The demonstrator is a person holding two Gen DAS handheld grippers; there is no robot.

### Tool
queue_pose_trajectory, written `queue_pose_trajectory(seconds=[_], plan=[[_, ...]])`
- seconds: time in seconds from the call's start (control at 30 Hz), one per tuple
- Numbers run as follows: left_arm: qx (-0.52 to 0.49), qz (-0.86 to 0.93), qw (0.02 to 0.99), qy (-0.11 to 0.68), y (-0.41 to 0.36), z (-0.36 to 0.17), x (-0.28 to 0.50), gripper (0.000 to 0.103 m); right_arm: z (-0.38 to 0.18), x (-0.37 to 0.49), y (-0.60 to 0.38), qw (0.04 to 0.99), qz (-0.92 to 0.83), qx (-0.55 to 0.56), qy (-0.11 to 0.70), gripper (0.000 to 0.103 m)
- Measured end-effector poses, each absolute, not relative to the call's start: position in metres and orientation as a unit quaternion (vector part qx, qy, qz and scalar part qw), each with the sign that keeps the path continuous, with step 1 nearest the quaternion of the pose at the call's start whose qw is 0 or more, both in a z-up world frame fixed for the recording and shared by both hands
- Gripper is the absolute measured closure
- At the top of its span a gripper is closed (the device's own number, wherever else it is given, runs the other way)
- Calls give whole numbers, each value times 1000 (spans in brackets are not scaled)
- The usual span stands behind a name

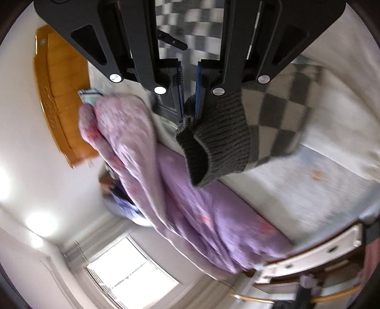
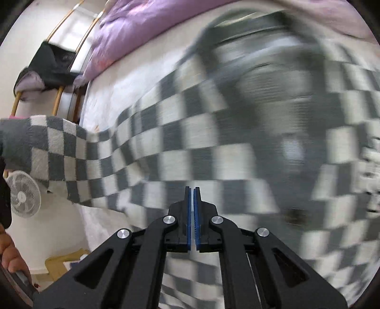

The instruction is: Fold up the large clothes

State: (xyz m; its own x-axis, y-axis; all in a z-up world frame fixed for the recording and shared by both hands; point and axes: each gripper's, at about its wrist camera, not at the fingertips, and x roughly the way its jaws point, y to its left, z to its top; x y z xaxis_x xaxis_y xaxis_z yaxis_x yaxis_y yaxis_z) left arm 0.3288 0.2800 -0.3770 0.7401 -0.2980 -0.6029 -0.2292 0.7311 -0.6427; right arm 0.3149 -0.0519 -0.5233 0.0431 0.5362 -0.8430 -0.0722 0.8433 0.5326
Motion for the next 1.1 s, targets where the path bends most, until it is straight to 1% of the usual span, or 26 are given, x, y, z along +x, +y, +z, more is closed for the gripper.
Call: queue_pose_trajectory(seconds=[0.07,0.2,0.43,0.53,0.6,0.7,0.83,0.87,0.9,0.93,0.97,1.0,1.03,1.1], plan=[[-360,-38,856,368,229,-384,350,95,-514,310,-86,707,199,182,654,101],[-343,-59,849,398,140,-411,391,95,-513,303,-178,724,152,187,646,101],[-309,-61,812,491,5,-487,442,95,-515,297,-313,733,86,225,637,100],[-264,-51,805,529,-29,-515,449,95,-519,296,-366,735,57,242,631,98],[-259,-43,792,551,-40,-537,451,95,-523,295,-398,738,33,251,625,98],[-222,-27,786,577,-57,-558,456,95,-530,296,-451,746,-10,273,608,97],[-184,-11,772,608,-74,-578,455,95,-545,292,-529,745,-77,334,573,96],[-179,-10,769,614,-80,-581,452,93,-549,292,-540,742,-88,346,568,89],[-177,-13,762,622,-85,-583,451,91,-556,290,-561,737,-115,360,560,76],[-182,-22,760,624,-91,-584,450,91,-560,289,-574,735,-134,371,552,70],[-181,-28,760,624,-96,-583,450,86,-565,286,-592,732,-155,390,537,67],[-168,-33,762,625,-106,-582,450,77,-570,287,-606,728,-168,404,528,66],[-157,-37,763,626,-114,-581,451,73,-573,286,-618,723,-178,421,519,65],[-136,-51,760,633,-133,-584,450,73,-585,288,-640,709,-189,457,502,65]])
